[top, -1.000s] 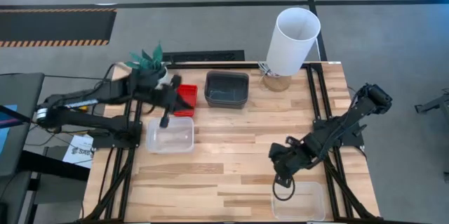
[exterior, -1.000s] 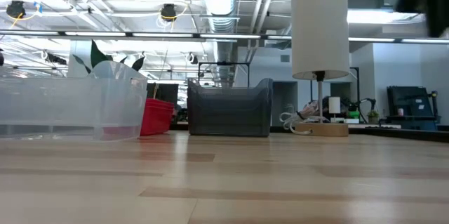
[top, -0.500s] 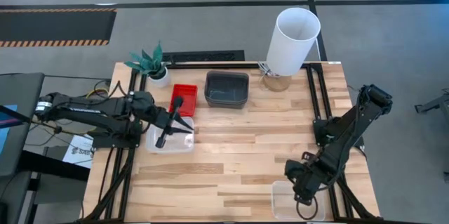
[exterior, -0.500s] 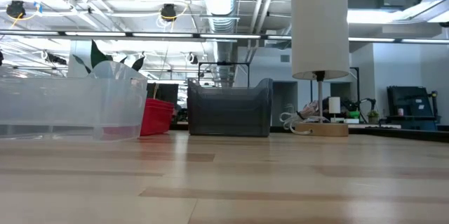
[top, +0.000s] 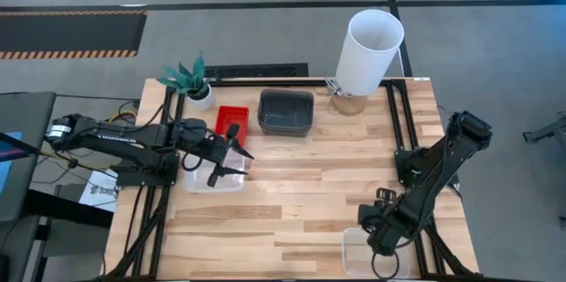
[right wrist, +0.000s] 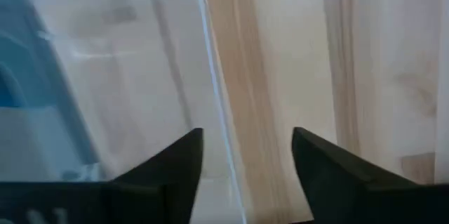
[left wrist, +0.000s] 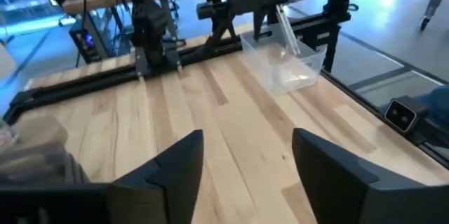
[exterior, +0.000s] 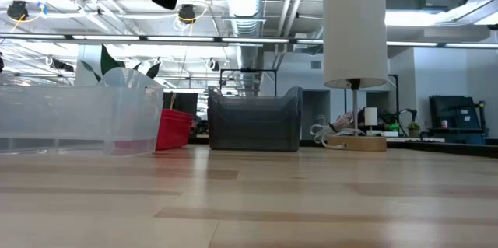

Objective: Stack baskets by color
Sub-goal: Stack the bottom transparent bin on the top transparent bin

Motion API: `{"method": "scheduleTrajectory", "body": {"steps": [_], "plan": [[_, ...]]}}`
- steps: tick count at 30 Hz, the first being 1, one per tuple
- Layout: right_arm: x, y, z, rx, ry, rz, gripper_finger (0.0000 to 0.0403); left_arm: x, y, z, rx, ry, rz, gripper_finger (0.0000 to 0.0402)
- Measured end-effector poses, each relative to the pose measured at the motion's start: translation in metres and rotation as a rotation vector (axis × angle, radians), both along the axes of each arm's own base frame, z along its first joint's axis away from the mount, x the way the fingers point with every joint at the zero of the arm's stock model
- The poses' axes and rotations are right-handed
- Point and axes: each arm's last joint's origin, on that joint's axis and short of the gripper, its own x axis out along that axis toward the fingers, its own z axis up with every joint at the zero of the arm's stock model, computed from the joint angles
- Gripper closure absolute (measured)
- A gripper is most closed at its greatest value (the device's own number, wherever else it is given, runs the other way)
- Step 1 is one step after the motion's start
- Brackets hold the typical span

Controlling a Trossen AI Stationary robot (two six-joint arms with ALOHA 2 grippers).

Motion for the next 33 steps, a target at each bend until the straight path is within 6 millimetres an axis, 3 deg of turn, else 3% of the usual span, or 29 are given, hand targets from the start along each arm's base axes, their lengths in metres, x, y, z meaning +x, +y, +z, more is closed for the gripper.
{"method": "scheduleTrajectory", "body": {"steps": [6,16,20,25,26,33], "plan": [[0.008,0.011,-0.029,-0.077,0.073,0.018,0.0124,0.000,0.000,0.000,0.005,0.003,-0.001,0.0177],[0.016,0.021,-0.066,-0.152,0.175,0.071,0.0132,0.000,0.000,0.000,-0.037,0.014,0.012,0.0177],[0.019,0.024,-0.067,-0.128,0.152,0.075,0.0194,0.000,0.000,0.000,-0.097,0.033,0.039,0.0177],[0.019,0.020,-0.057,-0.105,0.129,0.107,0.0364,-0.008,0.002,0.005,-0.174,0.080,0.113,0.0177],[0.020,0.017,-0.053,-0.096,0.121,0.109,0.0381,-0.011,0.002,0.005,-0.188,0.109,0.143,0.0177],[0.030,-0.005,-0.019,-0.096,-0.053,0.071,0.0396,-0.042,0.004,0.009,-0.241,0.232,0.370,0.0177]]}}
